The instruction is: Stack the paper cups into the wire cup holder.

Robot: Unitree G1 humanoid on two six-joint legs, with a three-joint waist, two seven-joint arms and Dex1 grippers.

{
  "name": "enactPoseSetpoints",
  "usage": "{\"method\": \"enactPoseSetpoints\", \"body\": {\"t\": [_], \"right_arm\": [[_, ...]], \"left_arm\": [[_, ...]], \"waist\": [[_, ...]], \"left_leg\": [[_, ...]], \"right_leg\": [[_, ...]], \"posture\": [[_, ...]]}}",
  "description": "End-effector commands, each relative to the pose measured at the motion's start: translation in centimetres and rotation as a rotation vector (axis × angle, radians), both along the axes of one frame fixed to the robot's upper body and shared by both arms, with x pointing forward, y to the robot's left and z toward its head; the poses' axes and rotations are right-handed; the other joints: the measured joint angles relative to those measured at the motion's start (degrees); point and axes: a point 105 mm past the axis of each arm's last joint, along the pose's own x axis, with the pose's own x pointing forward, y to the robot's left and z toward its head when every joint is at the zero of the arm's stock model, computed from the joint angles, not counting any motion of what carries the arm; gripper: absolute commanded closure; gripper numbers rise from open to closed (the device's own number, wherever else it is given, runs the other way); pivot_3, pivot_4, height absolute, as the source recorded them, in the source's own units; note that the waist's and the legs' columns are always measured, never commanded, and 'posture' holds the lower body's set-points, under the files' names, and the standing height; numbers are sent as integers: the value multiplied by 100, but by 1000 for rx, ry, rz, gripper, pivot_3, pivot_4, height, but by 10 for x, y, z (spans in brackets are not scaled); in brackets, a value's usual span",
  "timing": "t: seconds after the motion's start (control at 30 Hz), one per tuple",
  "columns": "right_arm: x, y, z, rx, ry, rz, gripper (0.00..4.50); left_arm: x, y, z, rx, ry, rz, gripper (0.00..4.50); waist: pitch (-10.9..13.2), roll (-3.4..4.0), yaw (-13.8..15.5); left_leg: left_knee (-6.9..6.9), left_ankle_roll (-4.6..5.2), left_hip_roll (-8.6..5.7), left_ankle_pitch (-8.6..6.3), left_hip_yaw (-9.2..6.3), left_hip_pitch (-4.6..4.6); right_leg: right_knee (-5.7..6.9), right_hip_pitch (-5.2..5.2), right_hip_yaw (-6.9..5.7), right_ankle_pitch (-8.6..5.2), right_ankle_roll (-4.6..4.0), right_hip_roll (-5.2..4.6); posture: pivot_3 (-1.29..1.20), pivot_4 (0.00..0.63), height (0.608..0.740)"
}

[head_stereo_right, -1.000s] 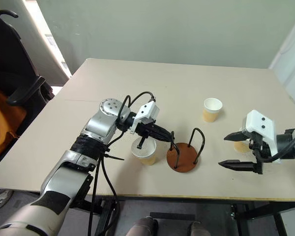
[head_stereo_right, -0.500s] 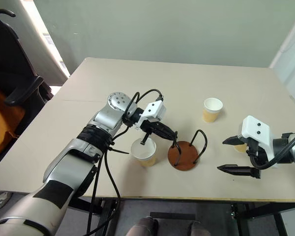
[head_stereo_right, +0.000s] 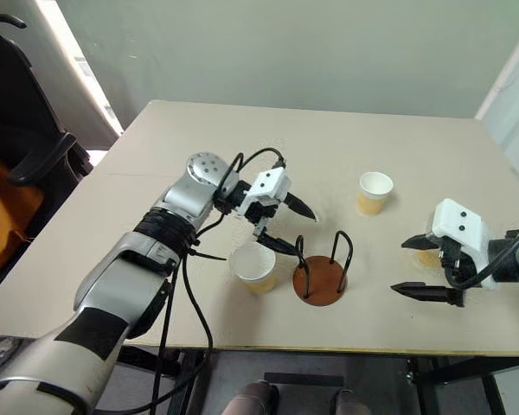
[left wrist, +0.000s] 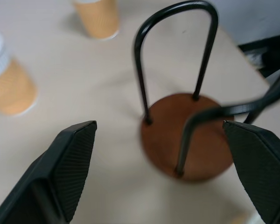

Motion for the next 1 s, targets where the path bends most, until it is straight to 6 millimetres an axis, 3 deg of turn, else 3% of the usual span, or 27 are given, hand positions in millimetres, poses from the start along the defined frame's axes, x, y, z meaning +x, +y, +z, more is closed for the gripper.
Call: {"method": "enactPoseSetpoints", "body": {"t": [0.03,0.2,0.3,0.53,0.73,1.0], "right_arm": [[11,-22,15,-65,-72,-63,0],[32,-43,13,-120,-93,-136,0],[43,-47,3,-137,-78,-137,0],[58,-50,-15,-167,-33,-127,0],[68,-53,-28,-184,-14,-136,0],[78,-40,-32,-155,-22,-108,2801]], "left_arm": [[-6,15,28,6,-81,-35,51],[-20,43,57,-42,-128,-11,51],[-42,55,73,-81,-128,-13,51],[-86,53,63,-70,-78,-20,51],[-103,62,64,-64,-102,91,51],[-94,59,77,-154,-120,222,0]], "waist": [[0,1,-5],[0,2,-32],[-1,2,-36],[-4,8,-52],[-3,9,-111],[2,18,-152]], "left_leg": [[-2,0,1,0,0,0],[-3,1,3,-2,3,-12],[-3,4,3,-3,4,-14],[1,5,8,-3,5,-22],[-6,1,18,-1,12,2],[-30,29,32,-23,13,55]], "right_leg": [[-1,-1,0,0,0,0],[-3,-18,1,1,-2,1],[-5,-20,-1,1,-2,1],[-12,-27,-6,5,-10,-3],[1,-23,-10,13,-40,-3],[61,-16,-17,10,-118,-3]], "posture": [[0,150,740],[0,150,740],[0,150,740],[0,150,740],[0,150,740],[0,150,740]]}}
